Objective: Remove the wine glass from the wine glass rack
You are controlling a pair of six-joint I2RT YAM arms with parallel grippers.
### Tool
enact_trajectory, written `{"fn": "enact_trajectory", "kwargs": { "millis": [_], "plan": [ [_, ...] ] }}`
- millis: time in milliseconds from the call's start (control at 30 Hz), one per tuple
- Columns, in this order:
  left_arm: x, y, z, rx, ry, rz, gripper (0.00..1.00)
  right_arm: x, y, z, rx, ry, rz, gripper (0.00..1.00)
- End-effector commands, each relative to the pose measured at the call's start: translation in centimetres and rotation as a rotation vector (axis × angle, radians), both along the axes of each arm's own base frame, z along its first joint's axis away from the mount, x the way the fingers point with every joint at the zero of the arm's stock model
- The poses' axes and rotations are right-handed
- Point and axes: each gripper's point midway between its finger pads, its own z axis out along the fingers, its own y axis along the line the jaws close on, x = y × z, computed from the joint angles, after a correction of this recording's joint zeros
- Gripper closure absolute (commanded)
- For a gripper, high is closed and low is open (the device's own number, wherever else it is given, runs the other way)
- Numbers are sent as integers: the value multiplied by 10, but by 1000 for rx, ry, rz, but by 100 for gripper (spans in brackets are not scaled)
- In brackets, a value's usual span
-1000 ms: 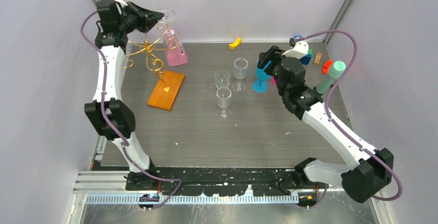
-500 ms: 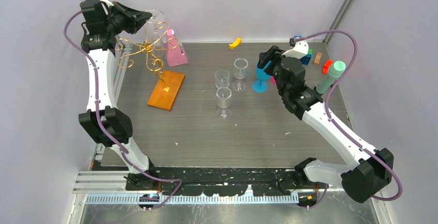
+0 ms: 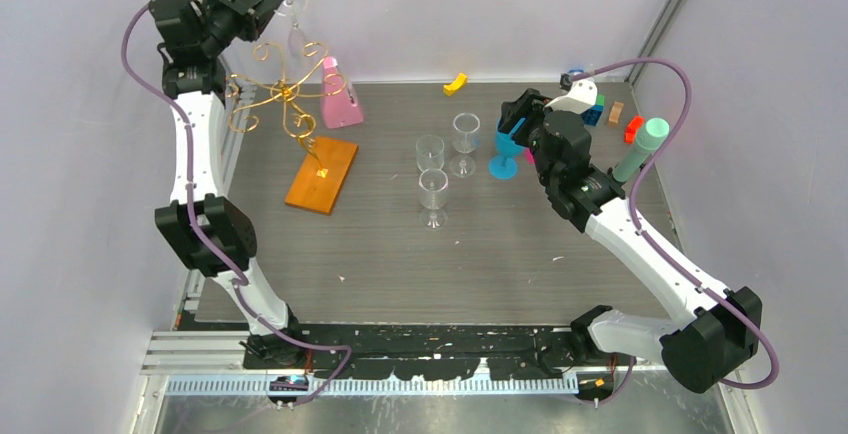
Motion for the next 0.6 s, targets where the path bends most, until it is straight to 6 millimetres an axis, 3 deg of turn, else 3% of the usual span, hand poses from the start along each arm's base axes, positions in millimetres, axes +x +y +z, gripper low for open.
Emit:
{"fn": "enact_trajectory", "kwargs": {
  "millis": [0,167,333,433,533,567],
  "plan": [
    [-12,-25,52,-22,-232,-119,100,-4,-5,25,39,-64,-11,34],
    [-23,-51,67,-48,-315,-218,100,-3,-2,27,42,-69,2,33],
    [-43,-93,79,-75,-330,-342,100,-2,7,28,46,-83,49,31],
    [-52,-117,83,-127,-285,-389,100,-5,36,44,-3,-164,224,29],
    [-62,-157,73,-168,-195,-464,100,-19,75,74,-47,-303,468,28],
    [-67,-169,70,-171,-173,-494,100,-20,82,76,-56,-320,508,28]
  ]
}}
